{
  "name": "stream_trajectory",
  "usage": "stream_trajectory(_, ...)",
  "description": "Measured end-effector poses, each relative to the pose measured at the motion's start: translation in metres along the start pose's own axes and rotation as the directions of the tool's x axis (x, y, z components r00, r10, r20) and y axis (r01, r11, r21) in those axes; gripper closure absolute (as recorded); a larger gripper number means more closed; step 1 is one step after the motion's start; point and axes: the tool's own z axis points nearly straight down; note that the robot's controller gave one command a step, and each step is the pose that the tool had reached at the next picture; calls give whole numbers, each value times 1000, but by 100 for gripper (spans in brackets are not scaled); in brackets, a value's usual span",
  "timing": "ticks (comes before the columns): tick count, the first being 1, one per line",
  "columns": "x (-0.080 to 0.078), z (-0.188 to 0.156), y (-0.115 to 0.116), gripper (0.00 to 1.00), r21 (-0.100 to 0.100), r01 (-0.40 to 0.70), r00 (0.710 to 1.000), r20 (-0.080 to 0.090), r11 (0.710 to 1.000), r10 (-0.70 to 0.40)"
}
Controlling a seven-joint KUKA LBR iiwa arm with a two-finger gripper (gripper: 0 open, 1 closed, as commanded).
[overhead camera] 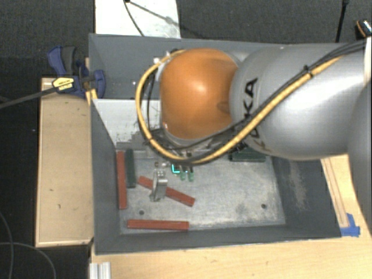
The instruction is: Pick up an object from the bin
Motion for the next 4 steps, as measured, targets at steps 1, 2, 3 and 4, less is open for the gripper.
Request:
stream_trajectory(1, -49, 132, -12, 0, 2, 25, 1000, 0, 1000, -25)
stream_trajectory(2, -52, 167, -60, 0, 3, 54, 999, 3, 999, -54)
stream_trajectory(3, -52, 165, -57, 100, -1, 52, 999, 6, 999, -52)
stream_trajectory(4, -68, 73, -132, 100, 3, 92, 996, 16, 996, -92)
